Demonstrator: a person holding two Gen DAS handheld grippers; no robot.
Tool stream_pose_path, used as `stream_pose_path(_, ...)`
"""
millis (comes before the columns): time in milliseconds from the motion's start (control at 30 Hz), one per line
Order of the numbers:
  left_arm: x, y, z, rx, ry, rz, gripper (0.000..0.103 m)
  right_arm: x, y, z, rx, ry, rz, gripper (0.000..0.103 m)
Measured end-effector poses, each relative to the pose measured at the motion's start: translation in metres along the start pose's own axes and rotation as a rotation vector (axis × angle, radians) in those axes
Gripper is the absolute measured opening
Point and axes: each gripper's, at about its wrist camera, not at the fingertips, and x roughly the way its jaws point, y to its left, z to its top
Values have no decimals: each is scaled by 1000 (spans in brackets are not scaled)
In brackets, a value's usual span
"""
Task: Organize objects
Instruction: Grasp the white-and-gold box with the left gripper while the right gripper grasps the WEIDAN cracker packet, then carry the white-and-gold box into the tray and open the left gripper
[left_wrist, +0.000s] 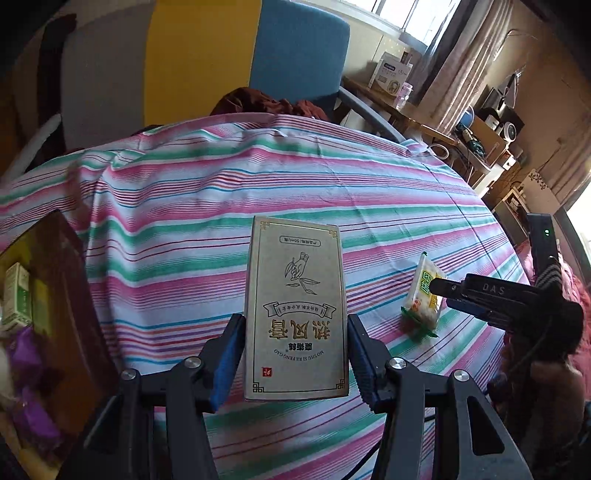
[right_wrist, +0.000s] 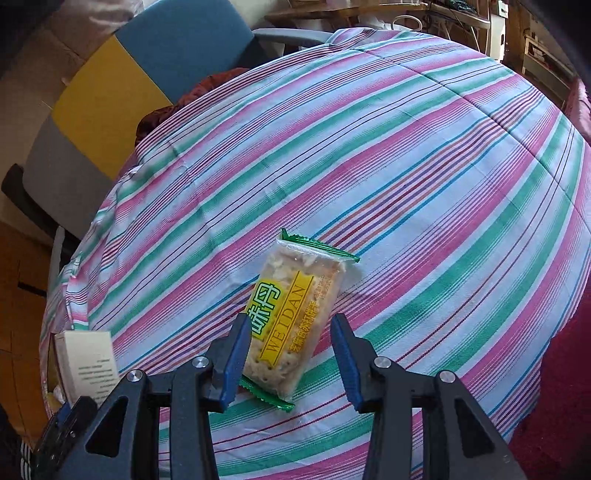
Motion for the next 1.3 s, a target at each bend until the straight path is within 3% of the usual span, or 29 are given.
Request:
stream_pose_path(100, -19, 7, -6, 10, -46, 25, 55, 4, 3, 4, 7, 2, -35, 49)
stream_pose_path(200, -41, 16, -15, 19, -97, 52, 55, 13, 8, 9, 9, 3, -56, 75)
stream_pose_path(433, -76, 36, -34, 20, -188, 147, 55, 33, 25, 15, -50, -12, -110, 76)
stream_pose_path(467, -80, 39, -37, 21, -200, 161, 55, 34, 27, 15, -76, -14, -119, 74)
stream_pose_path(533, -89, 45, -43, 19, -219, 185, 55, 34, 30, 13, -119, -25, -173, 52)
stream_pose_path(567, -93, 48, -46, 18, -229, 196, 55, 34, 30, 12, -127, -27, -178, 51)
stream_pose_path(1300, -130, 104, -86, -101, -274, 255, 55, 28, 36, -4, -290, -50, -261, 51)
